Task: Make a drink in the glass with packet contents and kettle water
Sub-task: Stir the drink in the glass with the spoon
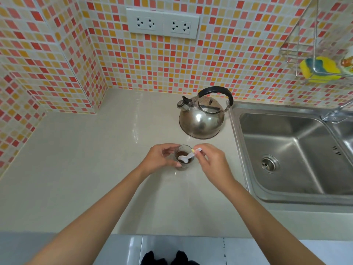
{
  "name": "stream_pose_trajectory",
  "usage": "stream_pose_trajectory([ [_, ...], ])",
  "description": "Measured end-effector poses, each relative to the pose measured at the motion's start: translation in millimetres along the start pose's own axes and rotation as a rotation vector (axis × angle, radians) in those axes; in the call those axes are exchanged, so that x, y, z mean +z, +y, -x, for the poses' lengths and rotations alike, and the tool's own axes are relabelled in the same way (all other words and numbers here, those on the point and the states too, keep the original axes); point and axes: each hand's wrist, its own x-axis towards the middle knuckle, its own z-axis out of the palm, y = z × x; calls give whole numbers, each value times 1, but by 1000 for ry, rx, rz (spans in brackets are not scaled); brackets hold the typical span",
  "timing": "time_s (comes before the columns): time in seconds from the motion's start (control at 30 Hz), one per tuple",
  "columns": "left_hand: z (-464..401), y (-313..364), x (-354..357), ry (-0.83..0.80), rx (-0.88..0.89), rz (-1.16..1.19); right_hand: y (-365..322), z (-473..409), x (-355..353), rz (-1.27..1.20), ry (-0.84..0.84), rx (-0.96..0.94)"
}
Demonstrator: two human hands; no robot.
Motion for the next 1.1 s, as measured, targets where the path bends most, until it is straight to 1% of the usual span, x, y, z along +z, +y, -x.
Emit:
stream_pose_trajectory([
  [0.07,0,1,0,-6,7,-9,5,-3,11,15,-56,5],
  [0.13,0,2,0,-7,7,-10,10,-6,18,5,-74,30],
  [0.43,0,2,-1,-17,18,7,23,-17,16,13,-19,141],
  [0.53,0,1,-1,-12,15,9,19,-12,21,-33,-4,185],
  [0.6,1,1,-1,-15,18,5,15,-12,25,-41,-21,166],
  [0.73,0,1,-1,-23,31,-6,15,-20,21,39,-41,77],
  [0.83,0,1,-1,-14,28,0,21,-17,17,38,-22,122],
  [0.93,1,2,-1,-16,30,-5,18,-11,23,-39,-13,177],
  [1.0,2,3,-1,-23,35,-10,15,-10,27,-59,-20,169],
  [1.1,2,4,-2,-28,39,-15,16,-16,24,-3,-2,117],
])
